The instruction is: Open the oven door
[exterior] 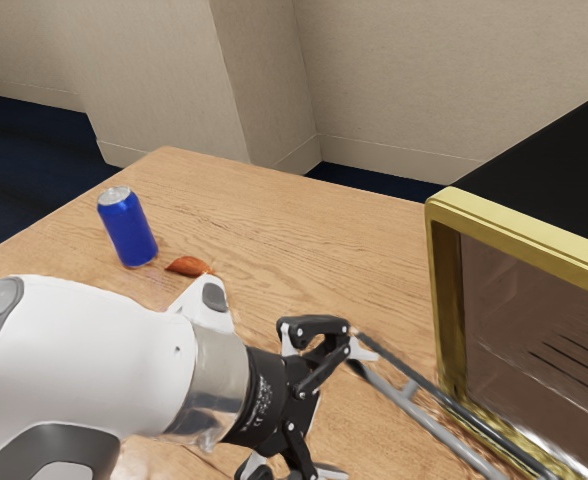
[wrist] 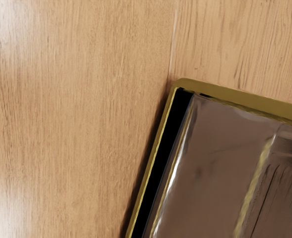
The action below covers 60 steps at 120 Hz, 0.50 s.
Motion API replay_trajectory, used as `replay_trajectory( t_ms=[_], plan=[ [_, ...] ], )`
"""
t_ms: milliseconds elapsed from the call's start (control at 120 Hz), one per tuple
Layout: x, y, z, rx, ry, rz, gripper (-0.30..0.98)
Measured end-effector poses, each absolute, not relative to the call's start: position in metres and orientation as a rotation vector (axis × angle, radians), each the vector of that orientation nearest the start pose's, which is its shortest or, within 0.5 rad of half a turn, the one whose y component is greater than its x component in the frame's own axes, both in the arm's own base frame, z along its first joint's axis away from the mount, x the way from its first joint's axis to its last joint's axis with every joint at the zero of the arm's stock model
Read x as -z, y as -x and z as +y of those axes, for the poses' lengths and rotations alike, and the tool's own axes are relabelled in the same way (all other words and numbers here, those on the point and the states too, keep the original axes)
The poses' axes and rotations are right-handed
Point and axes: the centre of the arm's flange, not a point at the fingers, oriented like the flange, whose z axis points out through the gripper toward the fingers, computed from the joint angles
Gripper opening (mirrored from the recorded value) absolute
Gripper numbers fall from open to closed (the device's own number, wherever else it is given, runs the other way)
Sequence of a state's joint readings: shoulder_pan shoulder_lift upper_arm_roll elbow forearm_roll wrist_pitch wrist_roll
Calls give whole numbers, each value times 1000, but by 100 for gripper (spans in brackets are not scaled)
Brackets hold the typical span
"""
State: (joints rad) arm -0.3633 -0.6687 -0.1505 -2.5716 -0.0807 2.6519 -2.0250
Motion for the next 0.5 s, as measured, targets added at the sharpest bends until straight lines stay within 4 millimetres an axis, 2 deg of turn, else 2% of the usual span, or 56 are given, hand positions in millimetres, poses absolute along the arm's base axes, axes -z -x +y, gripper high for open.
replay_trajectory(
  t_ms=[67, 158, 208, 217, 233, 275, 300, 317, 342, 375, 408, 450, 500],
  plan=[
    [-561, -312, -195, -365, -1633, 1737, 69],
    [-568, -268, -185, -443, -1435, 1772, 68],
    [-572, -261, -183, -454, -1395, 1784, 68],
    [-583, -265, -179, -450, -1391, 1783, 68],
    [-623, -276, -175, -443, -1402, 1765, 68],
    [-735, -313, -163, -480, -1478, 1709, 68],
    [-799, -341, -137, -514, -1507, 1707, 68],
    [-826, -358, -113, -531, -1524, 1727, 68],
    [-844, -383, -75, -537, -1553, 1787, 68],
    [-839, -408, -32, -512, -1613, 1884, 68],
    [-817, -425, -10, -468, -1703, 1967, 68],
    [-783, -436, -1, -397, -1836, 2038, 68],
    [-749, -437, 4, -318, -1975, 2092, 69]
  ],
)
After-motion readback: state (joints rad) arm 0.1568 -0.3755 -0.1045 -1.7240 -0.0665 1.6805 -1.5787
